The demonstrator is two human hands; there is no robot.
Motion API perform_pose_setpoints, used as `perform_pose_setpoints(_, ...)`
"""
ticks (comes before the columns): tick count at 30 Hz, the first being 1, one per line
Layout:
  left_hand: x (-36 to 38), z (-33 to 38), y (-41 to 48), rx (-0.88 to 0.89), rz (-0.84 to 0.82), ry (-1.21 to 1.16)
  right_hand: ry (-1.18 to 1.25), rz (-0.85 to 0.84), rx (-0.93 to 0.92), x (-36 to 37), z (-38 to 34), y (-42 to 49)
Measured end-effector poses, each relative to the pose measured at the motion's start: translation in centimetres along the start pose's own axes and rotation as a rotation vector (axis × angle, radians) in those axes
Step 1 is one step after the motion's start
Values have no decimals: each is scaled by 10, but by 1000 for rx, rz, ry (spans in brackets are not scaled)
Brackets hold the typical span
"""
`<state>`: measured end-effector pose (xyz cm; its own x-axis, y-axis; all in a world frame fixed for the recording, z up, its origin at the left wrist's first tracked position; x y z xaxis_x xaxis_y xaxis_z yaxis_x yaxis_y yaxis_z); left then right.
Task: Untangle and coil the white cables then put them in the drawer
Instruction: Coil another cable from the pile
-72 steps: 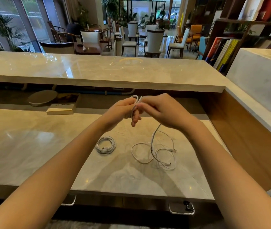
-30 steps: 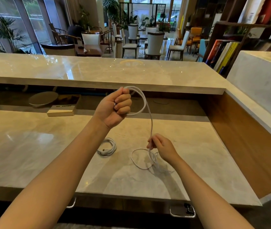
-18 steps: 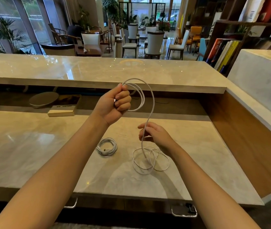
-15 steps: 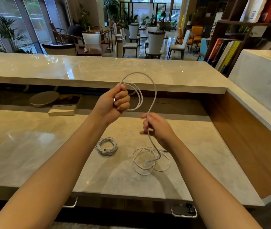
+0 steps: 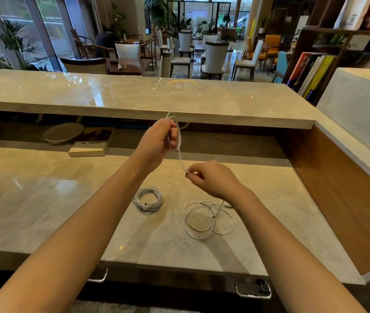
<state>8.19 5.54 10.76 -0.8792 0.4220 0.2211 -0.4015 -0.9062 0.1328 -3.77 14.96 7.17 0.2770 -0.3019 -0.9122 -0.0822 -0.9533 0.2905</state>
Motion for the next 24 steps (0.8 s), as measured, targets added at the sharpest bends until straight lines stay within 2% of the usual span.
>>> perform_pose_setpoints(4,-5,-14,-6,137,-11,506,19,165,-191,-29,-26,4)
perform_pose_setpoints(6,-4,-19,-10,101,-113,571,92,230,-209,-46,-27,8)
perform_pose_setpoints(8,-1,-20,-15,30,-202,479,164,262,-214,-54,-25,13)
perform_pose_setpoints(14,5,-15,-21,-141,-325,168,332,360,-135,-59,-11,19)
perform_pose_setpoints(16,-2,-16,-20,-246,-325,3,284,345,-147,-60,-3,21)
perform_pose_setpoints(19,-7,-18,-21,-384,-283,-247,-2,351,-160,-57,8,20)
perform_pose_setpoints(21,-7,-20,-21,-434,-281,-308,-180,272,-104,-52,11,19)
perform_pose_setpoints(24,-6,-23,-22,-480,-277,-290,-184,36,65,-44,13,18)
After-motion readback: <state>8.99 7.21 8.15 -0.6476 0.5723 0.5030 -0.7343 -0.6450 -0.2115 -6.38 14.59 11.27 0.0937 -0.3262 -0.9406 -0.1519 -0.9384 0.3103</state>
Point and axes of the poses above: each hand's wrist, its own y-axis towards the middle knuckle, its own x-axis out of the palm, z = x × y, the point moved 3 cm from there along y, towards the middle knuckle, and after that the axes turned 12 degrees about z, right-handed, at the moved point
